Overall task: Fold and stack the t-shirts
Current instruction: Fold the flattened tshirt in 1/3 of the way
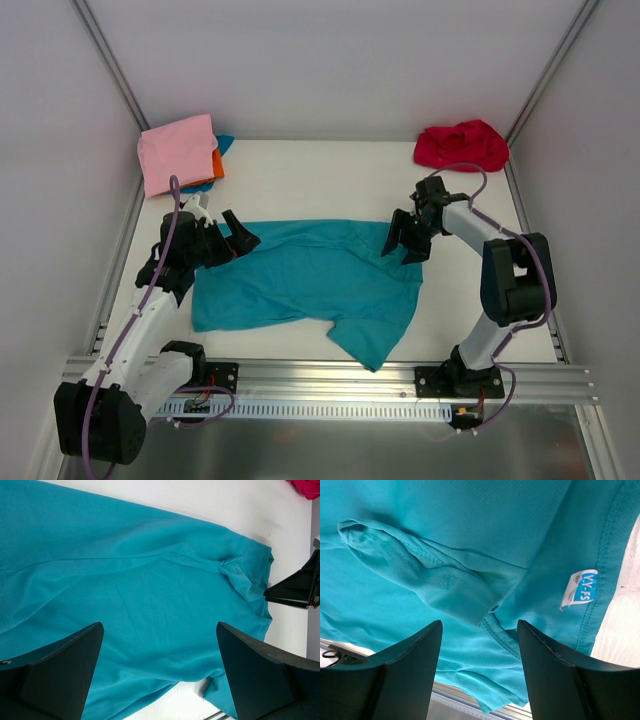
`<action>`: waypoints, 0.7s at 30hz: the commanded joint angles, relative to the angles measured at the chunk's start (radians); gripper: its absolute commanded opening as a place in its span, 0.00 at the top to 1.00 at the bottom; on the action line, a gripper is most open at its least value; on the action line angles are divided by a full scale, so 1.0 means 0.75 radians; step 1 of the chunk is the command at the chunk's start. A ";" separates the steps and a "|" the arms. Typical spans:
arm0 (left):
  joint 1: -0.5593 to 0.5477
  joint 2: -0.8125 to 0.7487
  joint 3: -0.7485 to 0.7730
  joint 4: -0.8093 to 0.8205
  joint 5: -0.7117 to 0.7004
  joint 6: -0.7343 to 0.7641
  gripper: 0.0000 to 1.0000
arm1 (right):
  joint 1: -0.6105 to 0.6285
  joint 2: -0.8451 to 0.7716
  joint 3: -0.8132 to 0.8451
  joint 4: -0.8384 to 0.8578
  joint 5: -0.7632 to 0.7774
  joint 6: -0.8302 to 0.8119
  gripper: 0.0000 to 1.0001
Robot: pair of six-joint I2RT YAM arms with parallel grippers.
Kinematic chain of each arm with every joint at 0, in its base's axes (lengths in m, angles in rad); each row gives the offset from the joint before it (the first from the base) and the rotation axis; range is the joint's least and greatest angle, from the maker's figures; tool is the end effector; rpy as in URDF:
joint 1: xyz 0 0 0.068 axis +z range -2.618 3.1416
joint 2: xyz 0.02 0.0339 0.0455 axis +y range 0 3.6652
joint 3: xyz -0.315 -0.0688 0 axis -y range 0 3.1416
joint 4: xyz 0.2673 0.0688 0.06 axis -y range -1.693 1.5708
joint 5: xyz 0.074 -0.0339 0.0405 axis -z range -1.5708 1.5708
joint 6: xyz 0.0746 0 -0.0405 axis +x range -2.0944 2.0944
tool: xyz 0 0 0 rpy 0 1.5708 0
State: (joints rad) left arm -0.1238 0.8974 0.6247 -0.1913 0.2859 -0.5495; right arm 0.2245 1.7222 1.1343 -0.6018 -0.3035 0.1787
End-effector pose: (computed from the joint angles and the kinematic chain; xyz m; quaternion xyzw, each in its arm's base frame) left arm 0.2230 -0.0489 0.2804 -0.1047 0.8389 -0.2862 0.4510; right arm 0.3628 0.1057 0.1918 -0.0508 0.9697 0.1829 0.1537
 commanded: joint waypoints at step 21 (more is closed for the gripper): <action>-0.003 0.043 0.016 -0.001 0.011 0.056 0.01 | -0.001 0.146 0.130 0.060 -0.039 0.028 0.49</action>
State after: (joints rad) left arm -0.1238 0.9268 0.6247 -0.1936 0.2855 -0.5304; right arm 0.2249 1.8290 1.1885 -0.5613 -0.3222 0.1871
